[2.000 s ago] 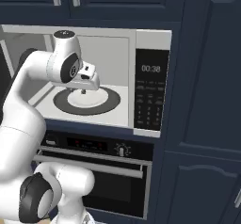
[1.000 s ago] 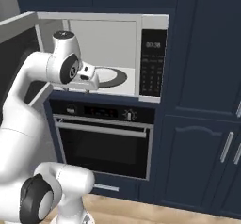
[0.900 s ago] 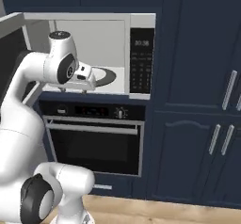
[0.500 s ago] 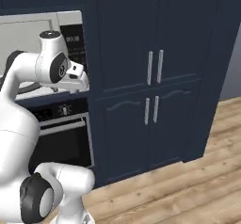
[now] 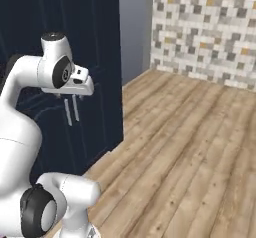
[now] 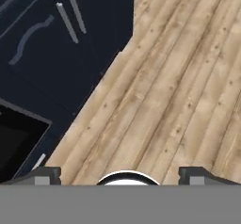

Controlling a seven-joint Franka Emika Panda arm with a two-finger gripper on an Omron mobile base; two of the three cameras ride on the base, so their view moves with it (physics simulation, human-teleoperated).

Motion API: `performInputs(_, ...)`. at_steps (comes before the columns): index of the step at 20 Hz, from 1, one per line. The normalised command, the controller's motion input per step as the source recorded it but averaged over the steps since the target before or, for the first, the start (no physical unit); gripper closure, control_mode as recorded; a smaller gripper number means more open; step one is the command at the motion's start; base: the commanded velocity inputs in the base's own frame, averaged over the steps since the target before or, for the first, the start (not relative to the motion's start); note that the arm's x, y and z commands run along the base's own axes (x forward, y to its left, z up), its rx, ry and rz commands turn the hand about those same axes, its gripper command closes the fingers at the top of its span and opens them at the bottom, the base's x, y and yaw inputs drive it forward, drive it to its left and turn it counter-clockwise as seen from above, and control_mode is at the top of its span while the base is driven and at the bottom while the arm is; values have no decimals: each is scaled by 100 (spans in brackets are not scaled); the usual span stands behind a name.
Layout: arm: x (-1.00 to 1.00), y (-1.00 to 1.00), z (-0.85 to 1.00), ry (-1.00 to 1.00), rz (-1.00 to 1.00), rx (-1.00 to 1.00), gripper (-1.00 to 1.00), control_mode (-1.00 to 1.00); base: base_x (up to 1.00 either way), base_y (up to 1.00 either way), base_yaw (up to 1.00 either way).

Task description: Pick the steak from the counter and place it in the microwave.

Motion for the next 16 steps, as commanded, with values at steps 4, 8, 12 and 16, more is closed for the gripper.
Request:
performInputs(4, 0, 0, 0, 0, 0, 0, -100, 100, 18, 2, -89)
performInputs(8, 0, 0, 0, 0, 0, 0, -100, 100, 19, 3, -88)
performInputs(12, 0, 0, 0, 0, 0, 0, -100, 100, 3, 4, -95)
performInputs(16, 0, 0, 0, 0, 0, 0, -100, 100, 17, 16, -92)
